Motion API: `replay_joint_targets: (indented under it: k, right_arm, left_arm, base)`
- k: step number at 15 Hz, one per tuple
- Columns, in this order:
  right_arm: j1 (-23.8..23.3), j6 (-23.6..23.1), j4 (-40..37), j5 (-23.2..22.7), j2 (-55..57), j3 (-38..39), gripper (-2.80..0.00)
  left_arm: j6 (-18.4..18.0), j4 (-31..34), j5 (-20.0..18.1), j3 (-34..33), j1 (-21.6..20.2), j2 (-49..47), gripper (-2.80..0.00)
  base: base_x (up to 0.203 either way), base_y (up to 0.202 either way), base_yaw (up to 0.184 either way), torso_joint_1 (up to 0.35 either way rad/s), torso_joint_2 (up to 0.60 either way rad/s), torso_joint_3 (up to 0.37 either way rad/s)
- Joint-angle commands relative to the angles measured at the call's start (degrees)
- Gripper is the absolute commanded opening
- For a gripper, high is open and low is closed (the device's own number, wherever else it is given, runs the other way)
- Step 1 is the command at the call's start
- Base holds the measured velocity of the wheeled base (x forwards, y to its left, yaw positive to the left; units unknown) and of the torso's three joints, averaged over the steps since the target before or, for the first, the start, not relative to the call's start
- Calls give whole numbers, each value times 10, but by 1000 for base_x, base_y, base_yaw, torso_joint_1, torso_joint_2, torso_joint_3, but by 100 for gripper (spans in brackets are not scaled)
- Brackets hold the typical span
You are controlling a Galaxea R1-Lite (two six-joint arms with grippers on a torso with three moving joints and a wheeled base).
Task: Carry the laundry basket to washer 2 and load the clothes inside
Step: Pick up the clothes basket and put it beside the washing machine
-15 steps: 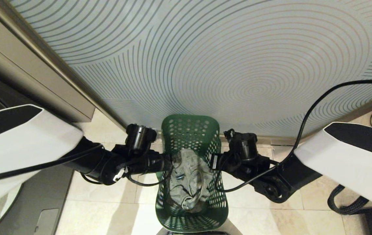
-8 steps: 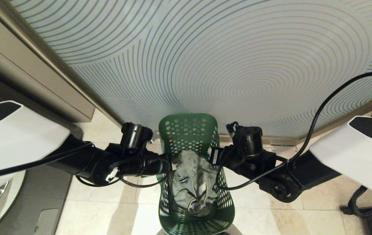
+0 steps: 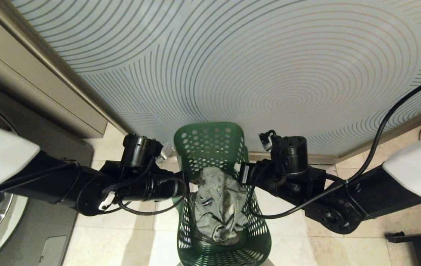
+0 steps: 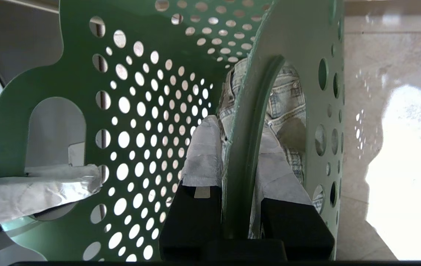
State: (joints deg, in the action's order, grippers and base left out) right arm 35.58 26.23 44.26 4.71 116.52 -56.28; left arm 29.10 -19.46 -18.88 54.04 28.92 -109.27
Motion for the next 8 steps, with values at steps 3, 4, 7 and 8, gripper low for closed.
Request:
replay_joint_targets:
  k: [3,4,7,8]
  right_arm:
    - [4,-3,-8,0,-18,1,-280]
    - [5,-3,-8,0,-18,0,-280]
    - [8,-4,-11,2,-27,0,-280]
    - [9,-6,-15,2,-33,0,-280]
  left_arm:
    - [-4,-2,-2,-10,3,32,-280]
    - [-4,-2,-3,-10,4,35,-280]
    - [-4,-2,-3,-19,4,43,-280]
    - [-4,-2,-3,-21,4,46,-280]
  base:
    - [0,0,0,0,0,0]
    - [0,0,0,0,0,0]
    - [0,0,0,0,0,0]
    - [0,0,0,0,0,0]
